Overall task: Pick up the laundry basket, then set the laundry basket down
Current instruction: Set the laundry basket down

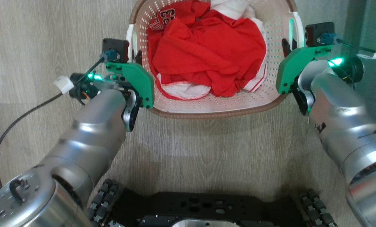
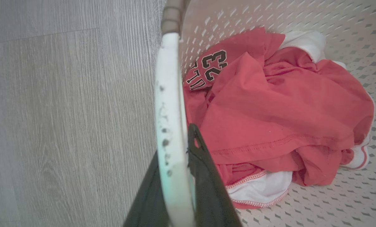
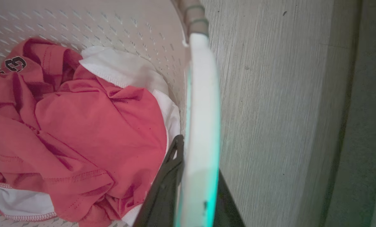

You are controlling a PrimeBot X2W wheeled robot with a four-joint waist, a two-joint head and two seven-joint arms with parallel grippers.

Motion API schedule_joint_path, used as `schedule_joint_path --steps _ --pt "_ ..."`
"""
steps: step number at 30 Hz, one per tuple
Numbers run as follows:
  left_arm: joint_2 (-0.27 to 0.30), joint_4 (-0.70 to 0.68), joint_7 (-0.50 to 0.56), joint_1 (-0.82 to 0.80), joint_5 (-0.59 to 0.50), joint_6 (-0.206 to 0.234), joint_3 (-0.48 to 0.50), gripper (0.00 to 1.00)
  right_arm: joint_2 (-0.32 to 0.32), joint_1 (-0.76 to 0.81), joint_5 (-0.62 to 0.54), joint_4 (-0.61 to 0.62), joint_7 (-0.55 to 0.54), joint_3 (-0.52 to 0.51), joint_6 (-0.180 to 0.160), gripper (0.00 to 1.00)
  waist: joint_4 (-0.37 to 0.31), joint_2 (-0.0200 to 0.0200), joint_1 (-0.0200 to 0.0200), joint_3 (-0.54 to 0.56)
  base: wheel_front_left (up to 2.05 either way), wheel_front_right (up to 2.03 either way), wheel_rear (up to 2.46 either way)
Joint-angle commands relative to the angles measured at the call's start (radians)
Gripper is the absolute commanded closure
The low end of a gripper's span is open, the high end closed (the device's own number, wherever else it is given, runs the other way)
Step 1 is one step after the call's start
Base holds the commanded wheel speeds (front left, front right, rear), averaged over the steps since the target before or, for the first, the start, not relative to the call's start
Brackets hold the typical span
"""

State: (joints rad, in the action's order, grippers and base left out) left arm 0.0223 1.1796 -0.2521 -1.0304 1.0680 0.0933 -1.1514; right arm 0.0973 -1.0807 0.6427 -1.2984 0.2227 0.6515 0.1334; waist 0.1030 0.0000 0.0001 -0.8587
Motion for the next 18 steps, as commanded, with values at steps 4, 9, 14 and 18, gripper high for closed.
schedule_joint_path --steps 4,9,14,18 --pt "0.028 -0.012 -0.006 -0.014 0.003 0.008 -0.014 1.00 -0.005 0.003 -0.065 0.008 0.007 -0.037 -0.003 1.00 0.005 0.0000 -0.0001 -0.022 0.00 0.00 0.00" --pt "0.028 -0.019 -0.007 -0.026 0.012 0.012 -0.027 1.00 -0.014 0.000 -0.123 0.008 0.003 -0.092 -0.003 1.00 0.006 0.0000 -0.0001 -0.035 0.00 0.00 0.00" --pt "0.028 -0.021 -0.008 -0.034 0.021 0.013 -0.038 1.00 -0.022 0.000 -0.177 0.008 -0.005 -0.144 -0.003 1.00 0.006 0.0000 -0.0001 -0.049 0.00 0.00 0.00" --pt "0.028 -0.018 -0.008 -0.041 0.027 0.013 -0.046 1.00 -0.029 0.000 -0.218 0.008 -0.007 -0.182 -0.003 1.00 0.005 0.0000 -0.0001 -0.058 0.00 0.00 0.00"
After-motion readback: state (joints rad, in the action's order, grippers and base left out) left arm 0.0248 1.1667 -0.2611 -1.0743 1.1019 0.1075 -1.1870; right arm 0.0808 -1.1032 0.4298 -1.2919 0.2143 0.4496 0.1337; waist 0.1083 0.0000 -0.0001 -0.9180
